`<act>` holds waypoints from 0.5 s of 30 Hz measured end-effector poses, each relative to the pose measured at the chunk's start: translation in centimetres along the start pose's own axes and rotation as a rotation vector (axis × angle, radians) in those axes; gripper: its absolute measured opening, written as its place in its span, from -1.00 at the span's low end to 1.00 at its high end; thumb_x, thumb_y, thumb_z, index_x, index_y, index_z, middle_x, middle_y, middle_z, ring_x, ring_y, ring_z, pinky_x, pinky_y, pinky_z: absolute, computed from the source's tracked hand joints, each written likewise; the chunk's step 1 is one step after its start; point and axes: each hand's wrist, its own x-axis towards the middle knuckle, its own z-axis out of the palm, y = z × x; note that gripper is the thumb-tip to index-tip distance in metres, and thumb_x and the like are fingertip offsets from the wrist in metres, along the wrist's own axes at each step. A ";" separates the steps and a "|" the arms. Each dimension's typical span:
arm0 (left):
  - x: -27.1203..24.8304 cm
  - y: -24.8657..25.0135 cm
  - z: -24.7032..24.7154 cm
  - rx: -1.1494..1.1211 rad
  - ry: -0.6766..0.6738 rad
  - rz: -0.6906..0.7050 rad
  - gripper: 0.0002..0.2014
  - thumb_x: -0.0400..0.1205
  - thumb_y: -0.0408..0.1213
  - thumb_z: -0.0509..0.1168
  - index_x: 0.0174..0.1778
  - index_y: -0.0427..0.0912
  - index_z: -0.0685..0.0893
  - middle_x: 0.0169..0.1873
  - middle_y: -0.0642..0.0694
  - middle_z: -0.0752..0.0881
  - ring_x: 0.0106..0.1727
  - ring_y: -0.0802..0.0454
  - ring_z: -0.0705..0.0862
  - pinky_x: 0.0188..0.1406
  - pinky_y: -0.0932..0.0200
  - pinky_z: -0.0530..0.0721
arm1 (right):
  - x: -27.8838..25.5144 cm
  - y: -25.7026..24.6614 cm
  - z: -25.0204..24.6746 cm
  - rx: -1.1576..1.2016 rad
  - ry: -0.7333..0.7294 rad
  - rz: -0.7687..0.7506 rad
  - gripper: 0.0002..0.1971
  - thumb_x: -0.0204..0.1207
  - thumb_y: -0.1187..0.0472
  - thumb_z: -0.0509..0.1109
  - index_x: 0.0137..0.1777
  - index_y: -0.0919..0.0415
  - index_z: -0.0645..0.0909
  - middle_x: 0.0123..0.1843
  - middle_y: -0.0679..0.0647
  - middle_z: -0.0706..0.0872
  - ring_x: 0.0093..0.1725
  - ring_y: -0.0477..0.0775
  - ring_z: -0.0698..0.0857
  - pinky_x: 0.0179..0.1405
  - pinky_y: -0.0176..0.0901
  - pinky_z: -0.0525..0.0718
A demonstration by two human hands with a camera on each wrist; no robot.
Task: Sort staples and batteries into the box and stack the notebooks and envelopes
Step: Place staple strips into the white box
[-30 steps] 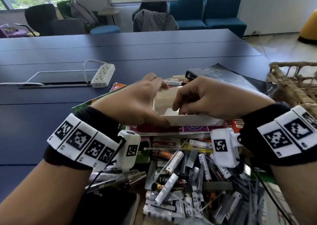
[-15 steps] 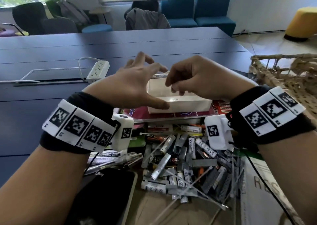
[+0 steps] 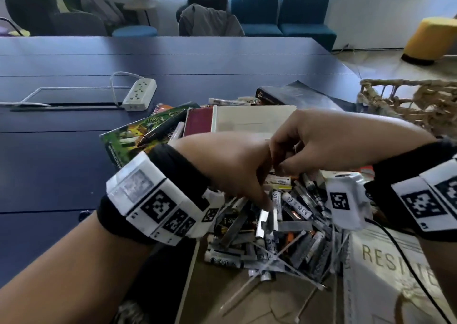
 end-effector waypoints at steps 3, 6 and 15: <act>0.4 0.3 0.8 0.108 0.020 -0.033 -0.60 0.41 0.24 0.59 -0.43 0.02 0.67 -0.59 0.15 0.63 -0.51 0.21 0.59 -0.42 0.18 0.59 | -0.1 0.3 0.1 -0.002 -0.019 0.037 -0.92 0.50 0.26 0.56 -0.21 0.16 0.77 -0.36 0.09 0.80 -0.44 0.01 0.79 -0.13 0.17 0.82; 0.5 0.4 0.8 0.125 0.008 -0.055 -0.61 0.46 0.18 0.58 -0.44 0.02 0.63 -0.54 0.10 0.62 -0.50 0.21 0.58 -0.41 0.16 0.61 | -0.3 0.6 0.1 -0.022 -0.040 0.094 -0.89 0.51 0.22 0.57 -0.24 0.17 0.77 -0.37 0.07 0.82 -0.44 0.02 0.81 -0.13 0.07 0.83; 0.8 -0.4 0.6 -0.013 -0.057 -0.108 -0.75 0.64 -0.08 0.43 -0.31 -0.08 0.64 -0.46 0.07 0.65 -0.63 0.27 0.55 -0.68 0.41 0.42 | -0.6 1.2 1.3 -0.187 -0.065 0.263 -0.79 0.33 0.13 0.73 -0.31 0.07 0.72 -0.39 -0.02 0.82 -0.47 -0.02 0.80 -0.36 -0.09 0.80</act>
